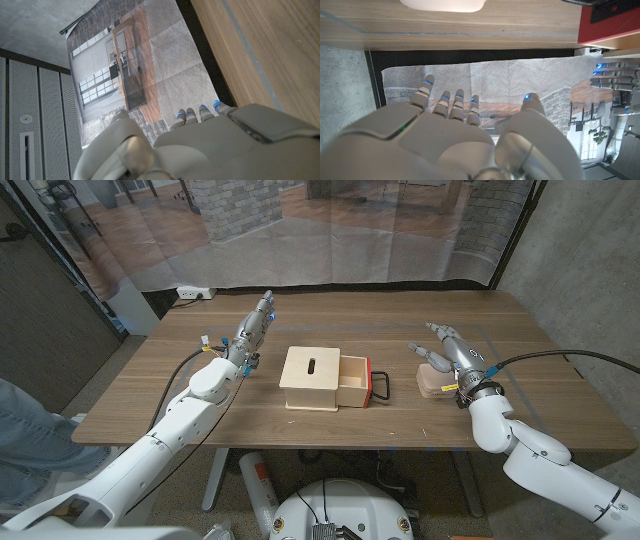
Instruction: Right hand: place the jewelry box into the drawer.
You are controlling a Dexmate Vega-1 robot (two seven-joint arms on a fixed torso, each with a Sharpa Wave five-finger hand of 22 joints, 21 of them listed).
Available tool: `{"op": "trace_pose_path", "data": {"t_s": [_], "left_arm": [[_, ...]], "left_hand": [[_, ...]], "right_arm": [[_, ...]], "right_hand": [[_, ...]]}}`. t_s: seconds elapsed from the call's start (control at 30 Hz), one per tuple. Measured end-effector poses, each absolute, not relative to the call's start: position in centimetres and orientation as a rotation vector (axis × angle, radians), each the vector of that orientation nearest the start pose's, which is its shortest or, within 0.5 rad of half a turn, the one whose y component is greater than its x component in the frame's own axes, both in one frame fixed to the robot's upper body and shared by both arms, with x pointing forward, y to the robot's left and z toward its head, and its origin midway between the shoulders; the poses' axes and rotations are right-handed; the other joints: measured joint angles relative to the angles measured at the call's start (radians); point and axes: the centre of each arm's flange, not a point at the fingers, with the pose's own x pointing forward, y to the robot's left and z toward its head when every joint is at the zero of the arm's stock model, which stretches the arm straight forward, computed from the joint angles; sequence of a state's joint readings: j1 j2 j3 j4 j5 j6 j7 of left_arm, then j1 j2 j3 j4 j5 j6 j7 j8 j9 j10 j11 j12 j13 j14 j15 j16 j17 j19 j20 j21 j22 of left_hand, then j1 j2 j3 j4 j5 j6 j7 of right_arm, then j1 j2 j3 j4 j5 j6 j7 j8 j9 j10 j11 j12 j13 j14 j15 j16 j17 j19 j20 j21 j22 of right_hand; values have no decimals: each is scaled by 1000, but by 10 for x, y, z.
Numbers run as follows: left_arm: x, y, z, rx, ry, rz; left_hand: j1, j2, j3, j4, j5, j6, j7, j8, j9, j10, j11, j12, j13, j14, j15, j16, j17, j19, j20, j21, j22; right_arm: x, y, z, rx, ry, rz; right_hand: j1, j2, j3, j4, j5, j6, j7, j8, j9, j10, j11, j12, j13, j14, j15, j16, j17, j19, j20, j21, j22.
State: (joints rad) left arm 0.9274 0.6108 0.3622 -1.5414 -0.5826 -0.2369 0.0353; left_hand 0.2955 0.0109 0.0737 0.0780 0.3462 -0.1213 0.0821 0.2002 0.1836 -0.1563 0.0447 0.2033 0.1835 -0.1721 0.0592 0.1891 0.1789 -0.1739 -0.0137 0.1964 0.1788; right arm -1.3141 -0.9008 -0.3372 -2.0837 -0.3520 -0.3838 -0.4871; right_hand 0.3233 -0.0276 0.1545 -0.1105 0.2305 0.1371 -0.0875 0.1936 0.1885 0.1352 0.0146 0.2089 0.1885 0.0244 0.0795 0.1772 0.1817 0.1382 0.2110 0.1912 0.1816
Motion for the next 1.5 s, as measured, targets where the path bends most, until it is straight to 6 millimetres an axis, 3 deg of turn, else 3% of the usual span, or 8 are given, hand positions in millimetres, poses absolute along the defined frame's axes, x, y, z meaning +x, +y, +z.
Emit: {"op": "trace_pose_path", "data": {"t_s": [0.4,0.77,1.1,1.5], "left_arm": [[615,273,-4,82,-651,-251],[617,272,-3,83,-652,-255],[615,272,-3,87,-652,-255],[613,274,-3,87,-652,-248]], "left_hand": [[0,0,-1,-1,0,0,0,0,0,0,0,0,0,0,0,0,0,0,0,0,0],[4,4,-1,-1,0,5,-5,0,0,0,0,0,0,0,0,0,0,0,0,0,0],[4,4,-1,-1,0,5,-5,0,0,0,0,0,0,0,0,0,0,0,0,0,0],[4,4,-1,-1,0,5,-5,0,0,0,0,0,0,0,0,0,0,0,0,0,0]], "right_arm": [[506,-276,-70,-1174,-569,-329],[509,-271,-73,-1227,-525,-336],[512,-268,-73,-1283,-481,-351],[514,-268,-75,-1343,-440,-363]], "right_hand": [[13,-13,-8,-8,8,-14,4,-5,0,-17,9,-6,0,-1,12,0,0,0,0,0,0],[14,-36,-20,-20,29,-48,12,-6,0,-30,23,-6,0,8,32,8,0,51,0,18,1],[19,-66,-36,-19,62,-124,27,-13,0,-112,43,-17,0,-3,42,8,2,102,5,23,0],[22,-78,-44,-19,73,-141,23,-17,0,-123,45,-17,0,-5,44,8,2,113,9,23,0]]}}
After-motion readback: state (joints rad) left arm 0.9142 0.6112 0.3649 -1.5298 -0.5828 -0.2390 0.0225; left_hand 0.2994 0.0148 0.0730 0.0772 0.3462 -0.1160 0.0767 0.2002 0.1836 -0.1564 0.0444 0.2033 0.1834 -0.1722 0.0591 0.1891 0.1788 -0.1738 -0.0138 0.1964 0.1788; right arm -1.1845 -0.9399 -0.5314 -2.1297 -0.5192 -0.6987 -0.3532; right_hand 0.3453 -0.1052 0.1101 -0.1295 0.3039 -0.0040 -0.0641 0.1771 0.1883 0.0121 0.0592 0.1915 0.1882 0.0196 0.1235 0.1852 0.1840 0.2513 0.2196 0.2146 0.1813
